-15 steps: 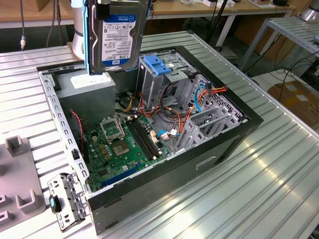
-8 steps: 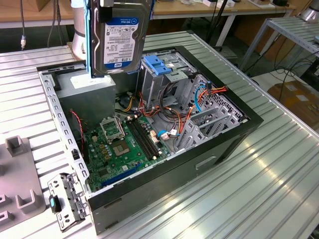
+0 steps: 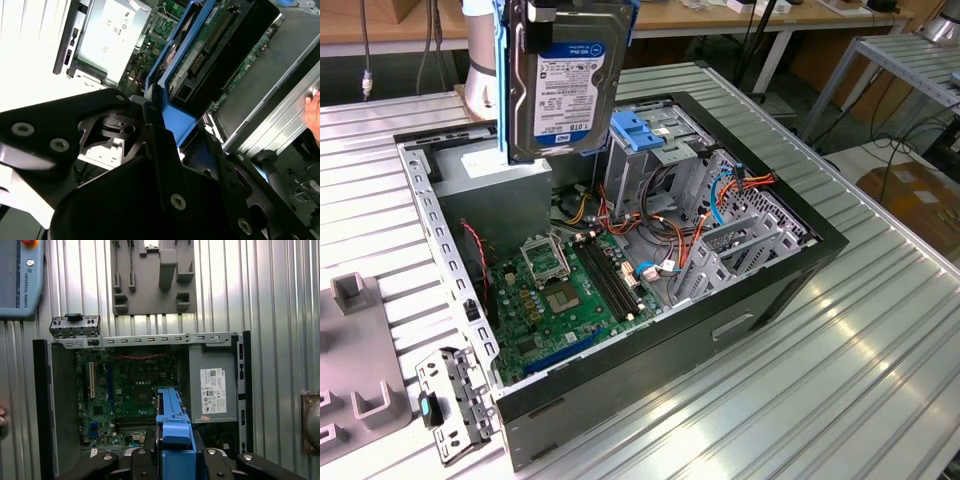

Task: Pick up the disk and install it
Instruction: 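Insert the disk into the insertion slot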

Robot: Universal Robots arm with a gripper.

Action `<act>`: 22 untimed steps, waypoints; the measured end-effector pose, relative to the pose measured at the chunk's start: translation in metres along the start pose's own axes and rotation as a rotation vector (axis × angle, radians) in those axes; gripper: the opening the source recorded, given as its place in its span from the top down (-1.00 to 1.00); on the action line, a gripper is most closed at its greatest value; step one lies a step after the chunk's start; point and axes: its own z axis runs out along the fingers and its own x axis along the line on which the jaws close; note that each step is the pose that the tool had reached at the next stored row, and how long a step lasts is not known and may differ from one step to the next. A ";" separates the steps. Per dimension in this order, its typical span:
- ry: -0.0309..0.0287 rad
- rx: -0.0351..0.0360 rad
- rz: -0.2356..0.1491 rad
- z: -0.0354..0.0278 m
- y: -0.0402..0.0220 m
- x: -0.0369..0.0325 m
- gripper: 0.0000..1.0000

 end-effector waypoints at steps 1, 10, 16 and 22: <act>0.0000 0.0000 0.000 0.0000 -0.0001 0.0016 0.25; -0.0001 0.0000 0.000 0.0001 -0.0010 0.0111 0.25; 0.0000 0.0000 0.000 0.0003 -0.0018 0.0178 0.25; 0.0000 0.0000 0.000 0.0004 -0.0029 0.0261 0.25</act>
